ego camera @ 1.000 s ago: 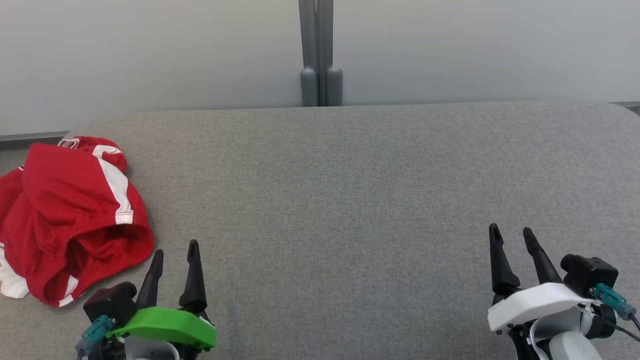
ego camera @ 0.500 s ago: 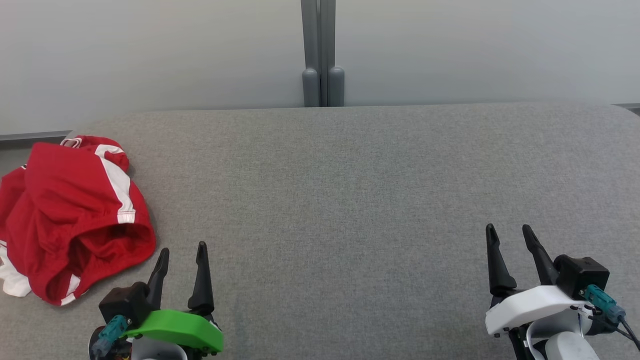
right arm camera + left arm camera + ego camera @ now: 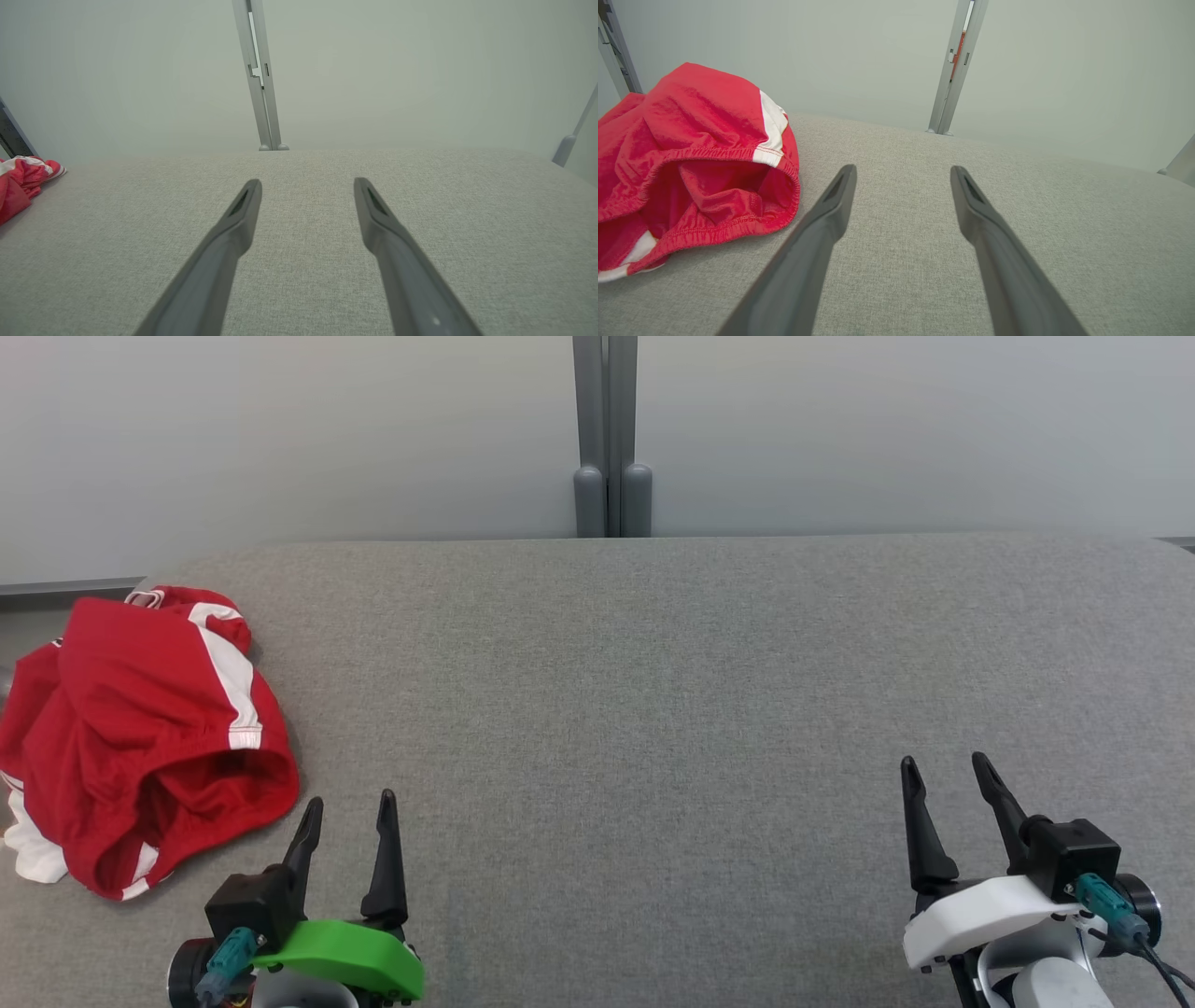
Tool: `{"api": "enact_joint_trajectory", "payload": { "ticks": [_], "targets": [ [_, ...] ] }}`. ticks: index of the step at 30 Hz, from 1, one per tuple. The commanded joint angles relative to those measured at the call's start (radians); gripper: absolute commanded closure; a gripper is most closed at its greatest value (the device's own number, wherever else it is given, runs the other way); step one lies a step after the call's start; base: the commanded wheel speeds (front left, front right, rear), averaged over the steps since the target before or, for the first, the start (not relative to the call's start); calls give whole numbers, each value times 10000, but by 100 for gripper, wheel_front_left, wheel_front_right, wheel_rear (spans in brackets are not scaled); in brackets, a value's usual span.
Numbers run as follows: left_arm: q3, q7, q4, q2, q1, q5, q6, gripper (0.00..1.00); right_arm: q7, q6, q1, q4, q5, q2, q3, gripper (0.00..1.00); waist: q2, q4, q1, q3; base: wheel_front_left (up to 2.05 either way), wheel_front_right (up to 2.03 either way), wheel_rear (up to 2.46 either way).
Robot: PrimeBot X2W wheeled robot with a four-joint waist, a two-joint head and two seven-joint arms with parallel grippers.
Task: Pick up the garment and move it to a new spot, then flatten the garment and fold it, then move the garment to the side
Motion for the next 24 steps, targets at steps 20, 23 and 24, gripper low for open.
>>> {"api": "enact_joint_trajectory", "payload": {
  "ticks": [20,23,24],
  "targets": [
    [-44,-164,41,76,21,337,-11,0,-176,2,128,-35,-468,-48,53,0,0,-49,0,-22,0,0,0],
    [-85,-164,84,76,-33,323,-13,0,-175,2,160,-60,-525,-43,-4,0,0,158,0,-20,0,0,0],
    [-98,-164,102,76,-42,292,-7,0,-175,2,173,-62,-540,-43,-18,0,0,282,0,-22,0,0,0]
  ]
}}
